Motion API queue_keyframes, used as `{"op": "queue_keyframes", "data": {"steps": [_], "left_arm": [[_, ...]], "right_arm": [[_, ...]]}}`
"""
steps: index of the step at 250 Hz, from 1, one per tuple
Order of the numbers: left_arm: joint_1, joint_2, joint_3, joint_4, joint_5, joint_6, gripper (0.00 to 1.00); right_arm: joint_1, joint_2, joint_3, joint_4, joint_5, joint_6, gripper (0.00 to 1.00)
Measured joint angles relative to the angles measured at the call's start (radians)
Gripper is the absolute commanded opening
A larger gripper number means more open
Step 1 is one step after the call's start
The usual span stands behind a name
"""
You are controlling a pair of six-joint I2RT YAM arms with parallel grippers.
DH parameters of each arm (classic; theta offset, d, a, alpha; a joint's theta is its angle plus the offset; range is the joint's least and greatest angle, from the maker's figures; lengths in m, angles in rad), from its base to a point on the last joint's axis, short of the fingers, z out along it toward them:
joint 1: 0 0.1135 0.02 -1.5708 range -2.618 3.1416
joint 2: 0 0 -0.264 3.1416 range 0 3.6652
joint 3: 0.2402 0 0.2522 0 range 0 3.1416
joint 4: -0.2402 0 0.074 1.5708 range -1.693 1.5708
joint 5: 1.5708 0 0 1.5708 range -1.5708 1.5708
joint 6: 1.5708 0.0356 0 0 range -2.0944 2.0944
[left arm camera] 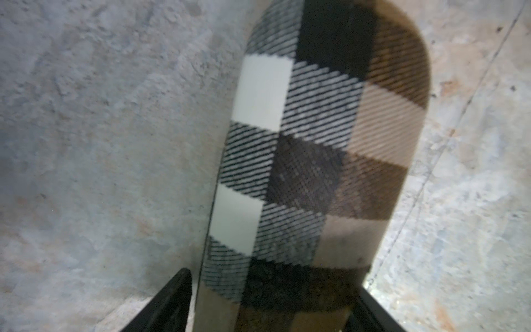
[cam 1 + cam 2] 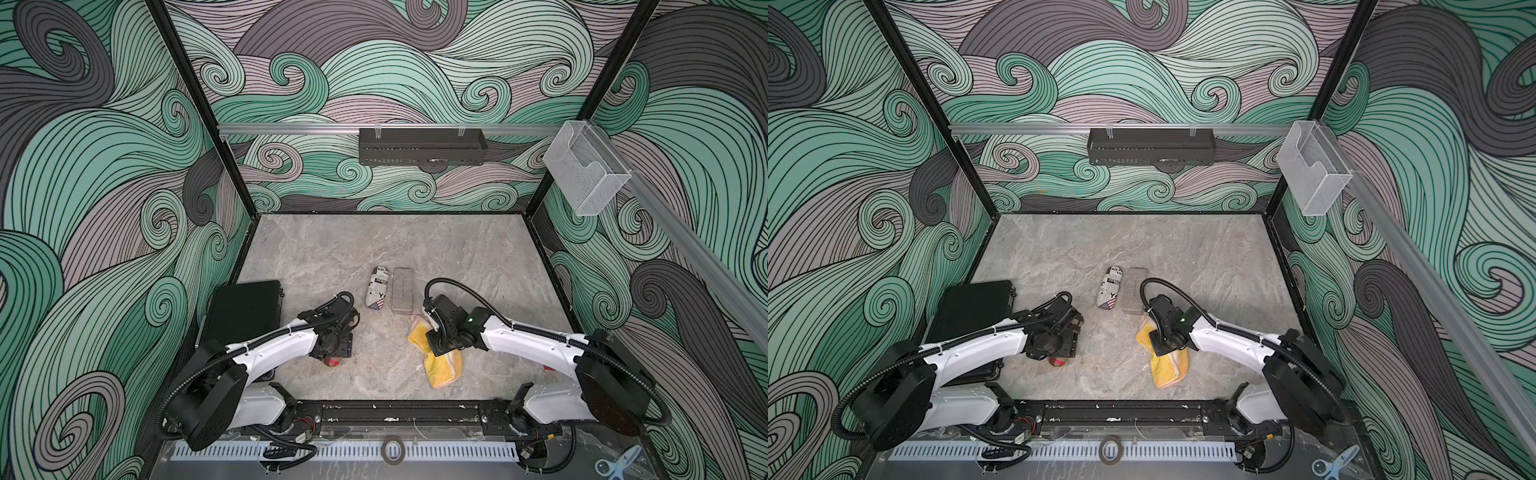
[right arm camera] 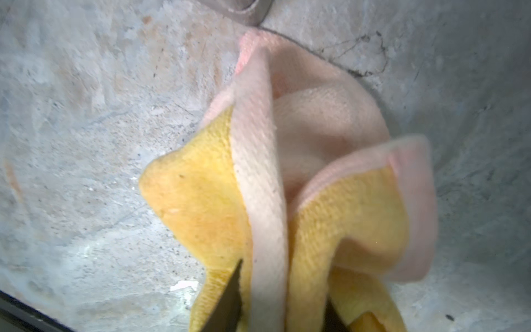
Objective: Wipe the eyeglass case
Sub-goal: Pick up the eyeglass case from the center of the board.
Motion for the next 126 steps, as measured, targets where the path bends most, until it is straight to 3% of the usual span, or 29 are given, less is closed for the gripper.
{"op": "queue_keyframes", "data": {"steps": [49,126], "left_arm": [[0.0,0.035,0.013,-0.002,0.002,0.001,0.73],[-0.028,0.027,0.015,0.0,0.027,0.01,0.77]], "right_arm": [[0.0,-0.195,-0.005,-0.009,0.02,0.002,0.03],[0.0,-0.341,-0.004,-0.026,0.025,0.002,0.07]]}}
